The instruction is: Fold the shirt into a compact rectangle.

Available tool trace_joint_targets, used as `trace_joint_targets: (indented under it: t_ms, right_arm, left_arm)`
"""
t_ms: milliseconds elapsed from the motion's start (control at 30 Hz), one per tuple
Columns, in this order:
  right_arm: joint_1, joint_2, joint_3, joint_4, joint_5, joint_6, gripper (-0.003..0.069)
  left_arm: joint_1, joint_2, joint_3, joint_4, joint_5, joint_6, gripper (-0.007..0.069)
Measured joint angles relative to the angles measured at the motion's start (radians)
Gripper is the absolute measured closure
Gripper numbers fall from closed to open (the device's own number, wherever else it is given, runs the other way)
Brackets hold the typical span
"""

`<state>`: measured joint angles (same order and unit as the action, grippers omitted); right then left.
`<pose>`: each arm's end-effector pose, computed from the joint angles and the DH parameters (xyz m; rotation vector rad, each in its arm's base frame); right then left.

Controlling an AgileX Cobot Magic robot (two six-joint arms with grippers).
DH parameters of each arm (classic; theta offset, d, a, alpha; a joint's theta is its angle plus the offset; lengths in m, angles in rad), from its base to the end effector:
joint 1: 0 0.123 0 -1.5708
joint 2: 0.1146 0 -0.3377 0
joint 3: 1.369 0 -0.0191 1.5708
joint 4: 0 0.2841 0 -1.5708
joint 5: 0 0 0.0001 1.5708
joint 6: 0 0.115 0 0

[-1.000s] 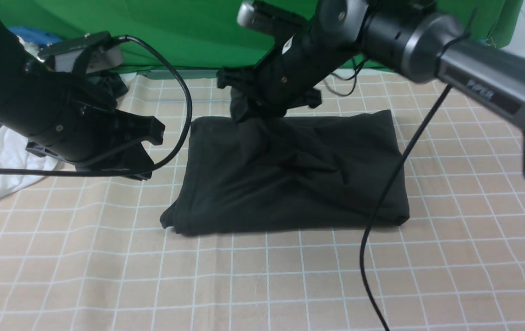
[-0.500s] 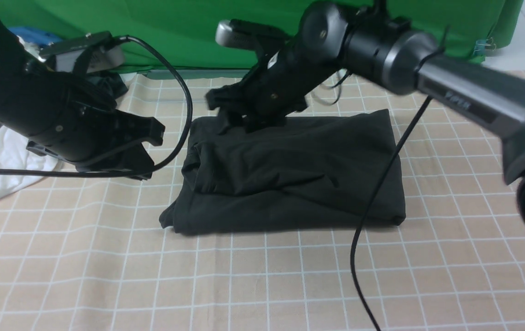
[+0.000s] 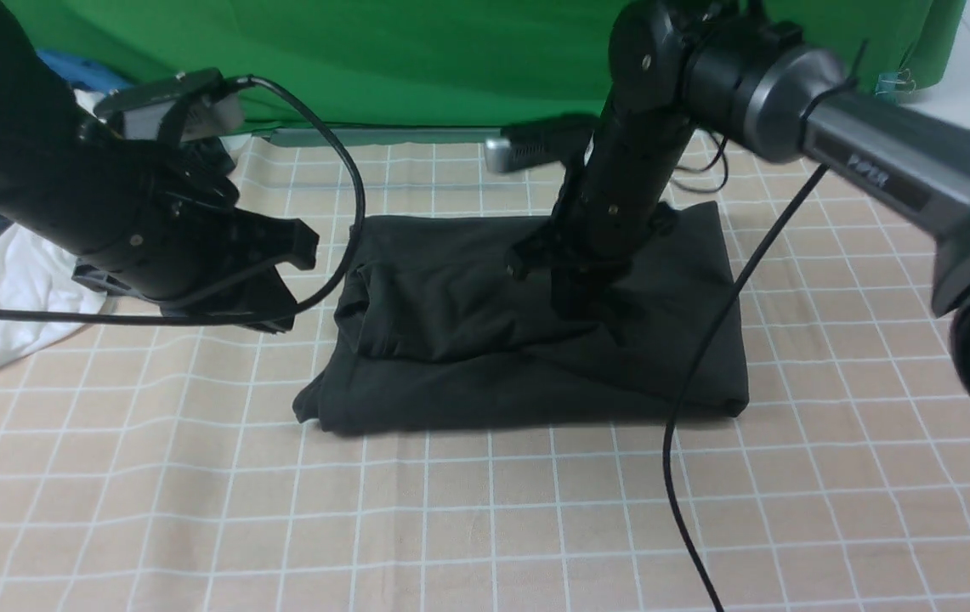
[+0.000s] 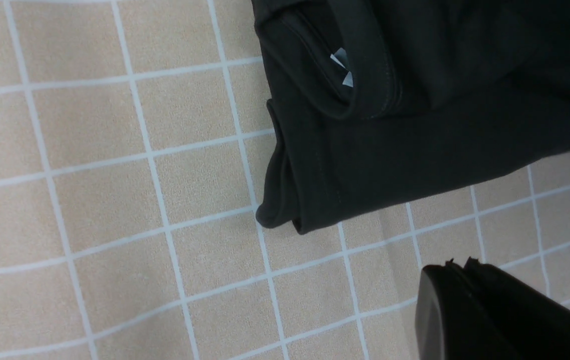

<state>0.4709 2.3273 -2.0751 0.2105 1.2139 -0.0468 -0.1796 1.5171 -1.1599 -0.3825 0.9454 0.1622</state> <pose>0.4924 0.2759 0.2021 -0.6828 2.8970 0.3585 0.3295 -0.0952 0.3014 0.2363 2.7422 -0.4906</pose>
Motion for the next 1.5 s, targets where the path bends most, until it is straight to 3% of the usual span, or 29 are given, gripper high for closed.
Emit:
trace_joint_targets:
  t_ms: [433, 600, 767, 933, 1100, 1233, 1300, 1400, 1500]
  right_arm:
    - [0.139, -0.011, 0.053, 0.025, 0.001, -0.036, 0.0621]
    - [0.101, -0.093, 0.053, -0.021, 0.001, -0.036, 0.0621]
    - [0.025, -0.225, 0.067, -0.027, 0.001, -0.036, 0.0621]
    - [-0.049, -0.329, 0.177, -0.031, -0.002, -0.038, 0.0621]
    - [-0.078, -0.373, 0.318, -0.036, 0.007, -0.067, 0.0621]
    - [-0.078, -0.373, 0.348, -0.033, 0.007, -0.076, 0.0621]
    - [-0.078, -0.373, 0.349, -0.033, 0.007, -0.082, 0.0621]
    - [-0.078, -0.373, 0.349, -0.03, 0.007, -0.084, 0.0621]
    - [-0.078, -0.373, 0.349, -0.029, 0.007, -0.085, 0.0621]
  left_arm:
    - [0.017, 0.029, 0.0, -0.001, -0.063, -0.054, 0.0606]
    - [0.06, 0.092, -0.007, -0.013, -0.066, -0.04, 0.0606]
    - [0.034, 0.184, -0.063, -0.09, -0.078, 0.037, 0.0597]
    - [-0.002, 0.277, -0.137, -0.097, -0.123, 0.055, 0.0478]
    - [-0.023, 0.392, -0.193, -0.103, -0.165, 0.086, 0.0195]
    - [-0.033, 0.451, -0.2, -0.117, -0.172, 0.097, 0.0101]
    - [-0.034, 0.475, -0.2, -0.129, -0.156, 0.126, 0.0115]
    - [-0.034, 0.49, -0.201, -0.156, -0.135, 0.162, 0.0205]
    - [-0.034, 0.495, -0.21, -0.176, -0.117, 0.223, 0.0475]
